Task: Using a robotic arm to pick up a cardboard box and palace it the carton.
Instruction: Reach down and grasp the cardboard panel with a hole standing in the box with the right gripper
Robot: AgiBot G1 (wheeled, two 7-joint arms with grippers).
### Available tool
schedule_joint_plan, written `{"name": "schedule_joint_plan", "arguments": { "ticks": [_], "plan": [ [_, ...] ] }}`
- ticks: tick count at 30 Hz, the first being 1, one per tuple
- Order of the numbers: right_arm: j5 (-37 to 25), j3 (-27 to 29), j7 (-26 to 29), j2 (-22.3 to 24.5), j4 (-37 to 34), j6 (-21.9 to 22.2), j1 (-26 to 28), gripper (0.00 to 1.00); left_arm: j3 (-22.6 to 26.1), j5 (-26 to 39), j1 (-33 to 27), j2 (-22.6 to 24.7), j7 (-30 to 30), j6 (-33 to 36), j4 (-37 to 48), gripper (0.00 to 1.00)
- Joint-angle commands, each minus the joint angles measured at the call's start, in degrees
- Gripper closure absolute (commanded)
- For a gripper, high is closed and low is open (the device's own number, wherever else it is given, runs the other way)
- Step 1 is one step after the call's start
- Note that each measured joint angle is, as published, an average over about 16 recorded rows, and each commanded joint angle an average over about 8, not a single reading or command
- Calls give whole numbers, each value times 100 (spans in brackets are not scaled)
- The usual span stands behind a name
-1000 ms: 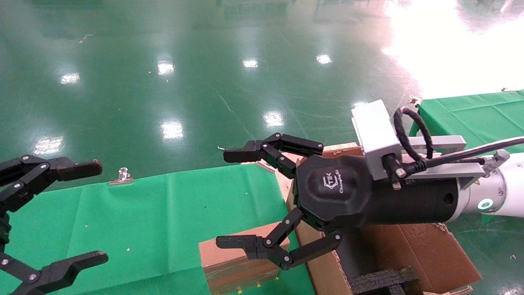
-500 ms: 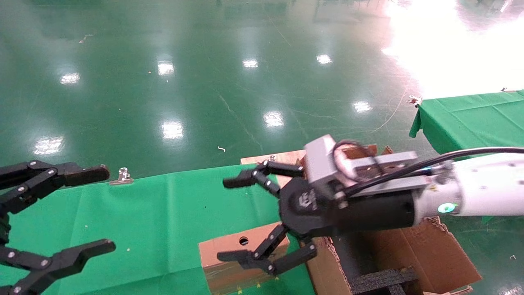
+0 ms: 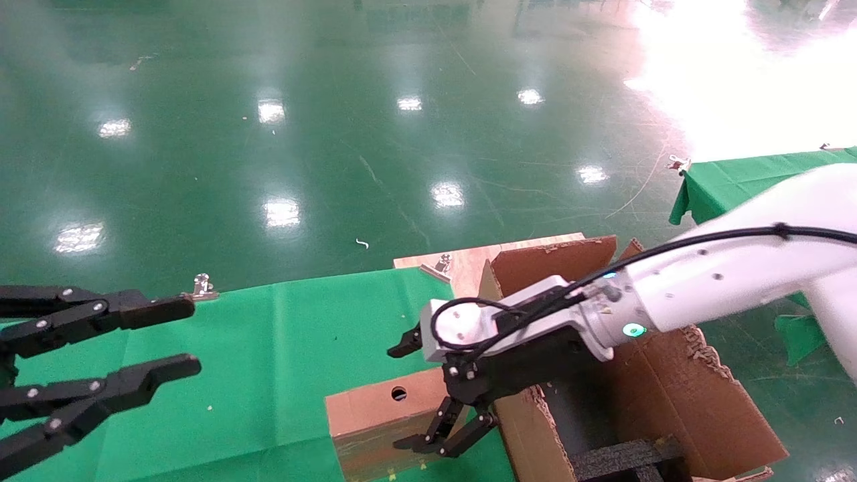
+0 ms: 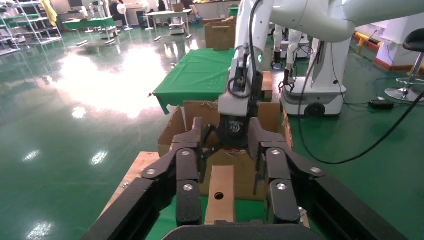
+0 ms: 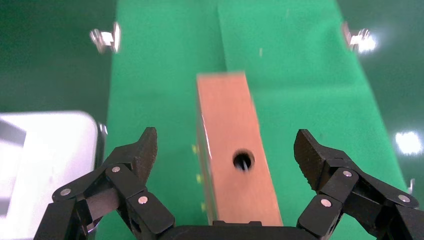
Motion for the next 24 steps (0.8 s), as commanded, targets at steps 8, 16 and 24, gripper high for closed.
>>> {"name": "schedule_joint_plan", "arguments": {
  "ticks": [8, 16, 24],
  "plan": [
    [-912, -726, 193, -558, -96, -156, 609, 0, 2, -1, 0, -1, 1, -1, 0, 82],
    [-1323, -1350, 11, -977, -309, -165, 1003, 1, 3, -2, -1, -1, 1, -1, 0, 0],
    [-1494, -1681, -176, -1178, -468, -84, 1215, 89, 3, 0, 0, -2, 2, -3, 1, 0]
  ]
}}
